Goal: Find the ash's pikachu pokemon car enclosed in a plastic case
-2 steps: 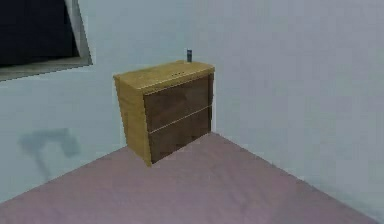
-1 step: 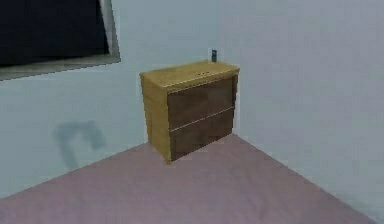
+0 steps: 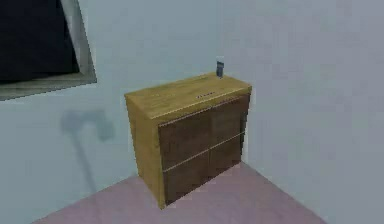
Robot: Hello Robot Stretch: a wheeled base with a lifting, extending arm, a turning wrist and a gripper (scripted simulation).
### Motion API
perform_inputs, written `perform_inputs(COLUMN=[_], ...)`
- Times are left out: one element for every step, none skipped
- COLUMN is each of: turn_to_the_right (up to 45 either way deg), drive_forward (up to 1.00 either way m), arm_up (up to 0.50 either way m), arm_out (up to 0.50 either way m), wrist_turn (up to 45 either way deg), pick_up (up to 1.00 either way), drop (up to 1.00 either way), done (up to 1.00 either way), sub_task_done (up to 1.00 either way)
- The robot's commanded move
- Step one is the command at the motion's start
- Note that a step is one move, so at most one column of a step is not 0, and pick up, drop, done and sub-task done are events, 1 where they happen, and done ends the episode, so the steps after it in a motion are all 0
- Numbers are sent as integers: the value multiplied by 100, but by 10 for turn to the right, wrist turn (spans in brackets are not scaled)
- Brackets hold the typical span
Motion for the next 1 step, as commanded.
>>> perform_inputs(turn_to_the_right=[240], drive_forward=[0], arm_up=[0], arm_out=[0], wrist_turn=[0], pick_up=[0], drop=[0], done=[0], sub_task_done=[0])
